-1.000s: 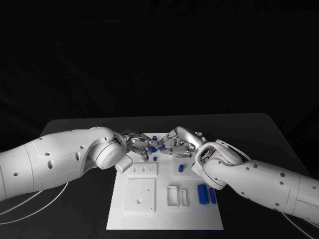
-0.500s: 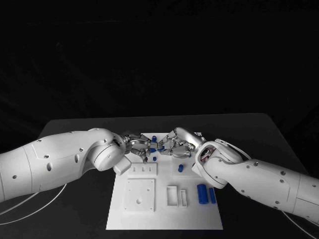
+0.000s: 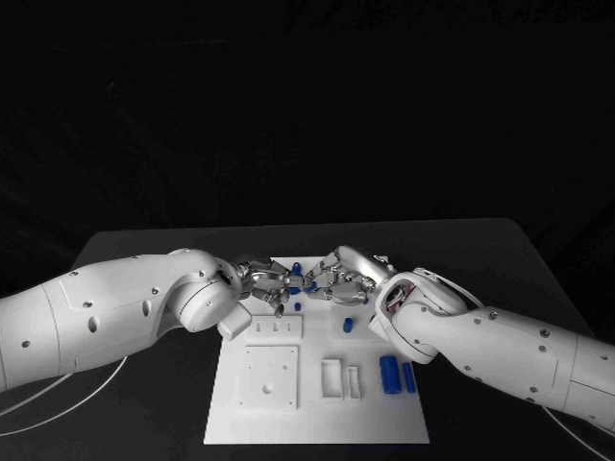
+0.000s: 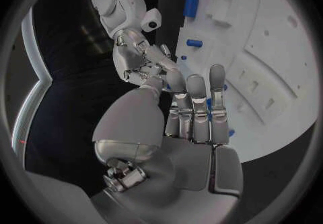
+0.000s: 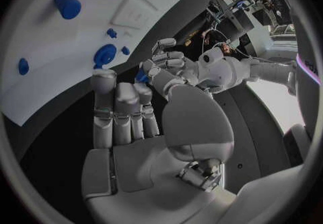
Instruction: Assemble the parts on the task board
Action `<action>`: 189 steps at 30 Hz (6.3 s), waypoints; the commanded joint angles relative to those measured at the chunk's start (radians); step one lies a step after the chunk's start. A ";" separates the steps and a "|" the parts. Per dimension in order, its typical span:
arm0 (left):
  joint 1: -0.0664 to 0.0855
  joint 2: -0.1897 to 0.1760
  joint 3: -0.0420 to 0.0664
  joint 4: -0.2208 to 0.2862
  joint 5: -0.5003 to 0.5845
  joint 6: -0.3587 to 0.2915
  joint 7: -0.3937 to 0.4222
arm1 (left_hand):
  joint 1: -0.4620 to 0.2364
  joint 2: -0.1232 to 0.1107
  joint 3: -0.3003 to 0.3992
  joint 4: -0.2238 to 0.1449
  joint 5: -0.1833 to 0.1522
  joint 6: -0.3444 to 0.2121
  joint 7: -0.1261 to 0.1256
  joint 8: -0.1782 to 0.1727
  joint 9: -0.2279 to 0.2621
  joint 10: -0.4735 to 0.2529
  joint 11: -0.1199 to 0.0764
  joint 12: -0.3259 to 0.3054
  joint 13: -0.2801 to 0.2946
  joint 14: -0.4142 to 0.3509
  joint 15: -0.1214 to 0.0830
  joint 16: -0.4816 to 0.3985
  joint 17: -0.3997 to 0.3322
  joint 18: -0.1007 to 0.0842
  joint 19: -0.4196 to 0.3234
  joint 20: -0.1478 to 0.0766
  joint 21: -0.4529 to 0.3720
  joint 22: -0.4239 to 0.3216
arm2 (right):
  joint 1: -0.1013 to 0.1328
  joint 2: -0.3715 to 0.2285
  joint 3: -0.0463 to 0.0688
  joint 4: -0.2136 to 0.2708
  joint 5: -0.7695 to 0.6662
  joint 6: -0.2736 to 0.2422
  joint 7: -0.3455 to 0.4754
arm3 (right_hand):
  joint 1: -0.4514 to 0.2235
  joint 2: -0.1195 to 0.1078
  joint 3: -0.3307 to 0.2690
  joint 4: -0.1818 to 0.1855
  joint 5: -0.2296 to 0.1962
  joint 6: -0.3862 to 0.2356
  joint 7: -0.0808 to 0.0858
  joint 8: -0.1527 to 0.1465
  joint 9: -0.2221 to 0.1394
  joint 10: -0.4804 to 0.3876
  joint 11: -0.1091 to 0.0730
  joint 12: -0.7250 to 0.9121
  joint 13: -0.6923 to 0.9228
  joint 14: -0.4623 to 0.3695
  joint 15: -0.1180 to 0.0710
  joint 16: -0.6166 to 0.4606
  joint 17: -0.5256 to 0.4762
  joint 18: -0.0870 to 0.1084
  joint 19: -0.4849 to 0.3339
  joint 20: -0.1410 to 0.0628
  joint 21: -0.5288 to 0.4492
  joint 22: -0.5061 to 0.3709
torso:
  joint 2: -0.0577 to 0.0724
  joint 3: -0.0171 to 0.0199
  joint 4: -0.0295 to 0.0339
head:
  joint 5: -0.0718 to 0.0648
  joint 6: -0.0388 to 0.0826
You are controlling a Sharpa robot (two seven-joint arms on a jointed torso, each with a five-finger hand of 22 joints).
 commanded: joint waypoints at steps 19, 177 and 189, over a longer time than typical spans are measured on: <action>0.002 0.001 0.004 0.002 0.041 0.034 0.045 | -0.093 -0.042 -0.154 0.045 -0.109 -0.008 -0.021 0.639 0.728 -0.029 0.008 0.004 -0.026 -0.030 0.010 0.003 -0.023 -0.015 -0.004 0.010 -0.038 -0.003 | -0.003 -0.001 -0.002 0.007 0.021 0.029 0.009 | 0.001 0.018 0.000 -0.012 -0.009 0.057 -0.010 0.007 0.003 -0.001 -0.007 -0.003 0.002 -0.001 -0.005 0.000 0.003 -0.018 0.035 -0.008 0.010 0.077 | 0.001 0.0000 -0.0002 | -0.002 -0.003; -0.002 -0.006 0.003 -0.025 0.021 0.162 0.000 | -0.061 0.036 -0.155 -0.070 -0.267 -0.128 0.091 0.414 -0.026 -0.231 0.107 -0.068 -0.138 -0.226 0.106 -0.032 -0.200 -0.011 -0.021 0.101 -0.380 -0.012 | -0.008 -0.011 -0.001 0.031 0.033 0.076 -0.023 | -0.007 0.019 0.005 -0.030 -0.002 0.062 -0.011 0.007 0.003 0.003 -0.008 -0.004 0.007 0.001 -0.006 0.005 0.016 -0.018 0.034 -0.008 0.027 0.079 | 0.000 0.0000 -0.0007 | -0.014 -0.022; -0.003 -0.007 0.003 -0.026 0.020 0.151 0.008 | 0.039 0.079 -0.098 -0.115 -0.267 -0.127 0.088 0.414 -0.023 -0.221 0.102 -0.074 -0.143 -0.222 0.100 -0.027 -0.197 -0.012 -0.019 0.094 -0.374 0.003 | -0.008 -0.011 -0.001 0.031 0.033 0.078 -0.024 | -0.009 0.019 0.006 -0.031 0.000 0.062 -0.011 0.007 0.003 0.003 -0.008 -0.004 0.008 0.001 -0.005 0.004 0.017 -0.018 0.033 -0.008 0.026 0.078 | 0.000 -0.0001 0.0003 | -0.016 -0.022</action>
